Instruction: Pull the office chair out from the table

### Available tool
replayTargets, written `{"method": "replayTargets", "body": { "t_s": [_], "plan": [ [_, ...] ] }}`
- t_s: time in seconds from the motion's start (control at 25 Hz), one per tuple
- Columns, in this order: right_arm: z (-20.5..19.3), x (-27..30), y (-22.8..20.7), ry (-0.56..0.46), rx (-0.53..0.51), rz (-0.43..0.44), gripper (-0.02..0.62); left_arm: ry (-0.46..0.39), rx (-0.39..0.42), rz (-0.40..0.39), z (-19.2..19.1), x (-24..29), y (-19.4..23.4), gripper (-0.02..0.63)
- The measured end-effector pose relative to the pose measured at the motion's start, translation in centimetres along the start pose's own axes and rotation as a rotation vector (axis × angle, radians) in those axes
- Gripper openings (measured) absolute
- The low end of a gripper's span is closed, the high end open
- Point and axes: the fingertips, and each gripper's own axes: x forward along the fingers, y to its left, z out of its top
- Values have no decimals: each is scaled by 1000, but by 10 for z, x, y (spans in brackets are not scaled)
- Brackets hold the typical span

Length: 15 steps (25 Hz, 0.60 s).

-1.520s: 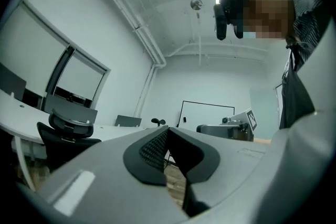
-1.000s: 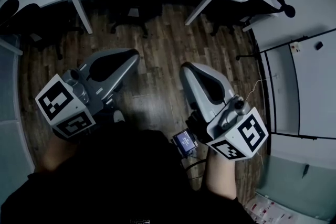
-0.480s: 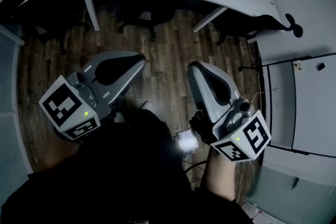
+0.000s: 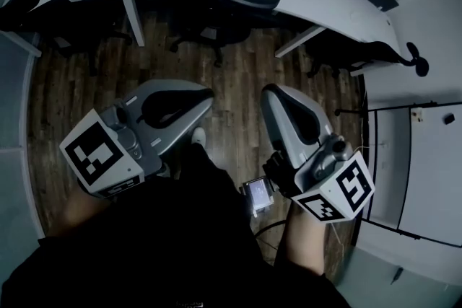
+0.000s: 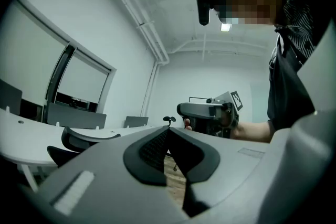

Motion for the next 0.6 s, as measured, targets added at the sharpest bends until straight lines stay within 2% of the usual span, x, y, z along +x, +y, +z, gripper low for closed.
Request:
{"method": "replayTargets", "body": {
  "t_s": [0.2,0.32,0.44,0.6],
  "plan": [
    [7,19,-45,-6,-5,45,2,27,68,-32,3,43,14,2],
    [12,26,-71,-8,-5,83,2,44,44,16,3,67,36,2],
    [20,30,-95,-19,0,120,2,27,23,81,10,88,61,2],
    [29,34,-129,-30,5,148,2,33,52,109,18,119,80,2]
  ]
}}
